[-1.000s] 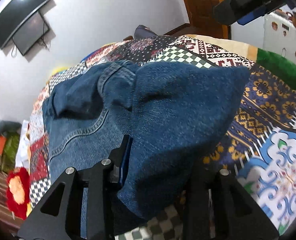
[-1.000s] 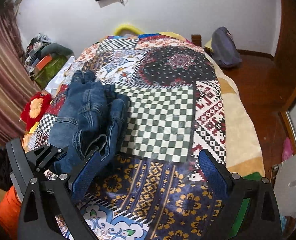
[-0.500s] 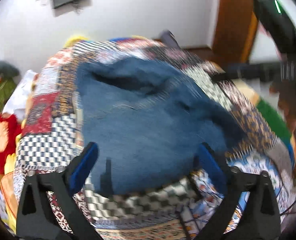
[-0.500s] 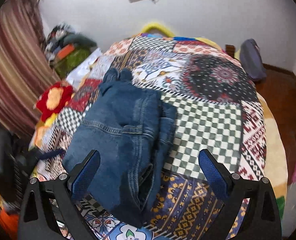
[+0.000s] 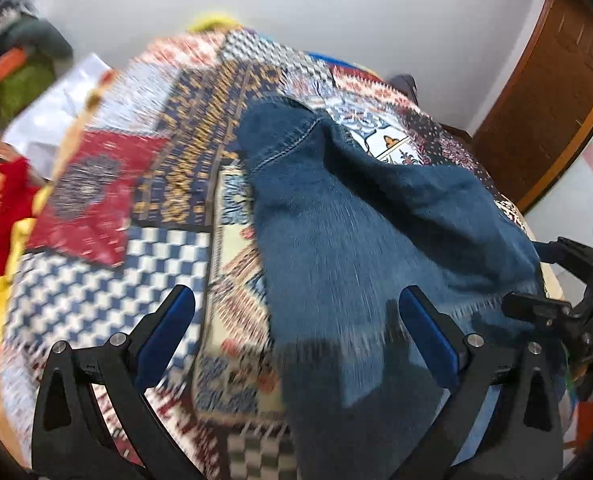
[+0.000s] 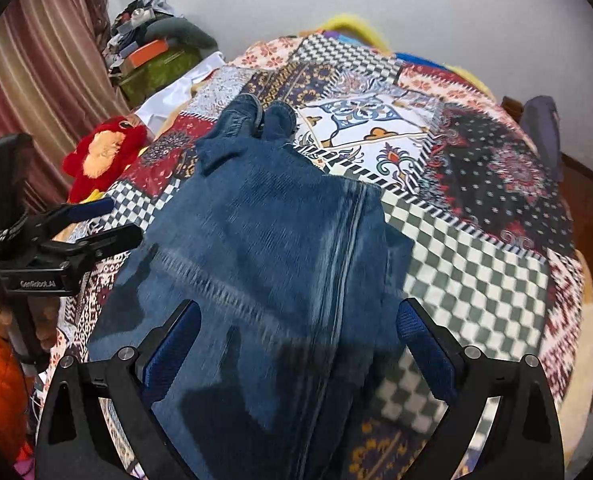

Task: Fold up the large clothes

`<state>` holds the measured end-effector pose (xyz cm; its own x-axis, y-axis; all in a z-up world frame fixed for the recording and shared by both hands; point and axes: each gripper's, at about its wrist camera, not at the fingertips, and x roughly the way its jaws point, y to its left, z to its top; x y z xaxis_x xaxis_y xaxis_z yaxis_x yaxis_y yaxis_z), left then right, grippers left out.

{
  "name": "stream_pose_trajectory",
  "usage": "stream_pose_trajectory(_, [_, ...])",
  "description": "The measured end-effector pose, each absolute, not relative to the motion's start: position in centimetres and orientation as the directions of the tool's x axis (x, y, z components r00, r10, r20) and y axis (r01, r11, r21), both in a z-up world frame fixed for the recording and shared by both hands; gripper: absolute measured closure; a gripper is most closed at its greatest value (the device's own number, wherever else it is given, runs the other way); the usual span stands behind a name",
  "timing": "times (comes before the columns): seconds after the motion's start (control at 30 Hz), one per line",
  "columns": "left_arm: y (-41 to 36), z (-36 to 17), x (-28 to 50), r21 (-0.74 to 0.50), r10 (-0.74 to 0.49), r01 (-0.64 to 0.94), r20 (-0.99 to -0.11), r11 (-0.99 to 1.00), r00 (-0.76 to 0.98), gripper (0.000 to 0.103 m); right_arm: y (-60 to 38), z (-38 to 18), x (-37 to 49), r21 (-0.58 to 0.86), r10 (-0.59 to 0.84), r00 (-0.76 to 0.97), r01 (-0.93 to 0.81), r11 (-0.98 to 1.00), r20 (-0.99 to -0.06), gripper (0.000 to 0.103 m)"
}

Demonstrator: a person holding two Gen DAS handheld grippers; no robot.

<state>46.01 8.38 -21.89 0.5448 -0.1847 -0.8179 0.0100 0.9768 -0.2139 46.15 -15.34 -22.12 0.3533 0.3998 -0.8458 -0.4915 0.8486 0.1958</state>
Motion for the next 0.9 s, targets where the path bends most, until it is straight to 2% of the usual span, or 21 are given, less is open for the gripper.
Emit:
stream_pose_trajectory(0.2, [8.0,-23.6,51.2,-0.239,-0.241,0.076,-0.805,0.968,0.542,0.0,-16.3,-23.8,50.6,0.227,0.39,0.355,-0.42,0.878,-0.85,0.005])
stream_pose_trajectory(0.37, [10.0,-24.2,52.7,-0.262,-0.184,-0.064,-0.812,0.963,0.553,0.0,-20.9,-24.8,52.2,0.319,0.406,0.397,-0.268,0.909,-0.823,0.005])
stream_pose_trajectory(0.53, [11.5,-22.9,51.1,-0.248,-0.155,-0.089,-0.807,0.965,0.571,0.0,-24.4,-22.9,51.4,0.249,0.277,0.503,-0.123,0.961,-0.819,0.005])
stream_pose_trajectory(0.63, [11.3,-21.1,48.7,-0.2,-0.145,-0.027,-0.79,0.979,0.596,0.0,-24.4,-21.3,49.8,0.294,0.346,0.482,-0.183,0.938,-0.805,0.005])
stream_pose_trajectory(0.9, [8.6,-17.1,42.2,-0.094,-0.132,0.094,-0.77,0.991,0.625,0.0,-19.0,-19.0,43.2,0.244,0.42,0.452,-0.398,0.884,-0.787,0.005])
